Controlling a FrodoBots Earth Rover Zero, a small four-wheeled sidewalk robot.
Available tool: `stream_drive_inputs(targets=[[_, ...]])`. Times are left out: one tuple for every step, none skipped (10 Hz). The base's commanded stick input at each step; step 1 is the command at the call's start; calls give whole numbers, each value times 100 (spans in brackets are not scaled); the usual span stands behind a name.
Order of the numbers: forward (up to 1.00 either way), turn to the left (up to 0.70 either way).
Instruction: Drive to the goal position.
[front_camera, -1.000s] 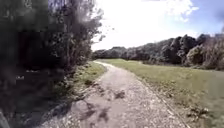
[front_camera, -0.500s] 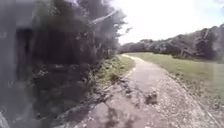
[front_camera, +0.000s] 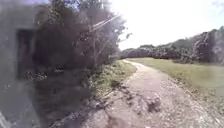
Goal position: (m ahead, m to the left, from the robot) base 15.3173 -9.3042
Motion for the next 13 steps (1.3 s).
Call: stream_drive_inputs(targets=[[0,-21],[0,-65],[0,-70],[0,-70],[0,-70],[0,-70],[0,-70],[0,-38],[0,0],[0,0],[0,0],[0,0],[0,0]])
